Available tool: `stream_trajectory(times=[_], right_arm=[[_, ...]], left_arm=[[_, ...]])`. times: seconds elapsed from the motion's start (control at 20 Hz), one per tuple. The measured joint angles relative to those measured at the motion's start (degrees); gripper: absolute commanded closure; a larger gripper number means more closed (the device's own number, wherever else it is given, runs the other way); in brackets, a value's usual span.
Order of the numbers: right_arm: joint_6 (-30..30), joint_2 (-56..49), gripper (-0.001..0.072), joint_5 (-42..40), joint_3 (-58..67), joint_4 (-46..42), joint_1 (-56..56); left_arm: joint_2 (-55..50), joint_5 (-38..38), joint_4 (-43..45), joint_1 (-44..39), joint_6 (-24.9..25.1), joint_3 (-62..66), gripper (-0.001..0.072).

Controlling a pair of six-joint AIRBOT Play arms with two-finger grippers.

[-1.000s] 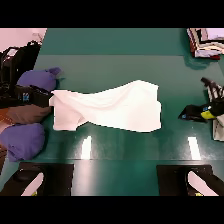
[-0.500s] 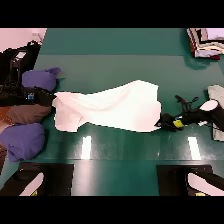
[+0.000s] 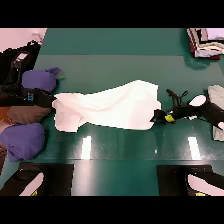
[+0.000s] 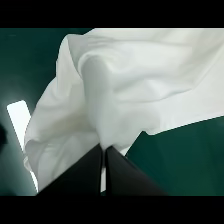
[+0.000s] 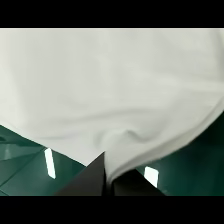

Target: Fold the shirts.

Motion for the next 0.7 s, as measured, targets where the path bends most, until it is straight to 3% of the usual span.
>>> stream_trajectory(times=[0.2,0.7], right_arm=[[0.0,9.8,0.0695,2.5,9.7,-0.5,-3.3],[-0.2,27.9,0.0695,5.5,49.3,-0.7,-22.6]], left_arm=[[0.1,-3.6,0.2,0.0,-1.2,12.0,0.0683],[0.2,-9.7,-0.2,0.0,-3.6,58.5,0.0684]])
